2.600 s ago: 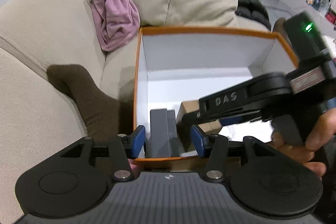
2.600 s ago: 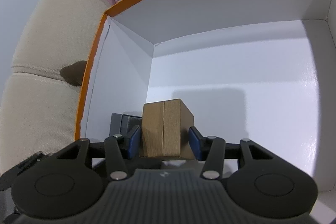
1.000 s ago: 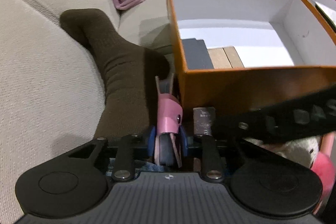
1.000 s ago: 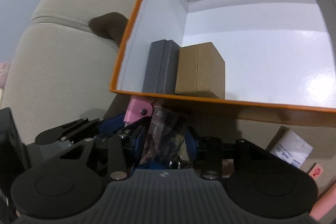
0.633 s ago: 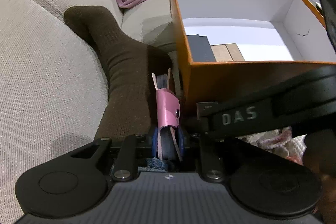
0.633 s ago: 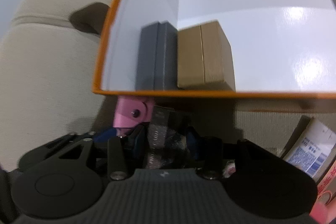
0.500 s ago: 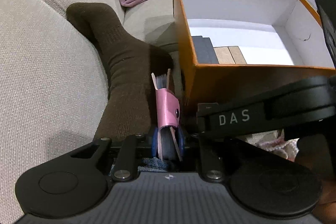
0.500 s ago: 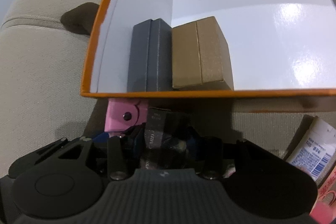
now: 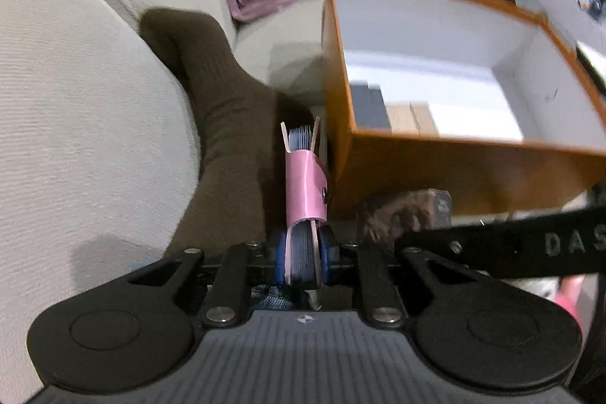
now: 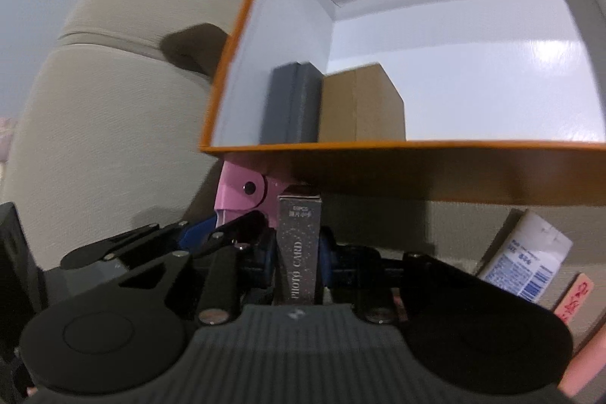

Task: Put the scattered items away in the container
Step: 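Grasp the pink card holder with the left gripper while the right grasps the photo card pack, then carry both items into the orange box and release them against its wall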

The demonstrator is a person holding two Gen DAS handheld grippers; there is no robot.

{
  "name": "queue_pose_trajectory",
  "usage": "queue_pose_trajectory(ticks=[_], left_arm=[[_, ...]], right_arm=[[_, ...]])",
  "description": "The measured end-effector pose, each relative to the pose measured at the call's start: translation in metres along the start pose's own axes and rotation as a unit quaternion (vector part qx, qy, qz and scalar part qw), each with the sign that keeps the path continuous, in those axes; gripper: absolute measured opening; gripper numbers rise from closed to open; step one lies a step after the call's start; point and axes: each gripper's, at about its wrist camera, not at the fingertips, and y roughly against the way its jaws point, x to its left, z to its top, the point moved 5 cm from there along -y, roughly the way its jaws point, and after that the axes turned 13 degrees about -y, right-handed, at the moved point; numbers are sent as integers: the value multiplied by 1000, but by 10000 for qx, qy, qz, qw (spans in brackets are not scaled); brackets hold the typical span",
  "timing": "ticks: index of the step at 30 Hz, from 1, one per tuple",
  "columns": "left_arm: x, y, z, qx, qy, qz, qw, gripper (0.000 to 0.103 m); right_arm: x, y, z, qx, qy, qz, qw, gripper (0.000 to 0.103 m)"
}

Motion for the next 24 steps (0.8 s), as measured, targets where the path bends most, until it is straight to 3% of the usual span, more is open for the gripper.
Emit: queue_pose_trajectory(ticks=[12,18,24], left_arm=[[22,86,8,-912,770,185,9927,18],[9,129,34,-1493,576,60,9871,18],[-17,114,76,-1555,242,-201,9873,18]], right_arm=[[35,73,-1,-396,624,868,9935,24],[36,118,33,-1041,586,1181,9858,24],[18,137,78,-1698,404,930,9803,24]])
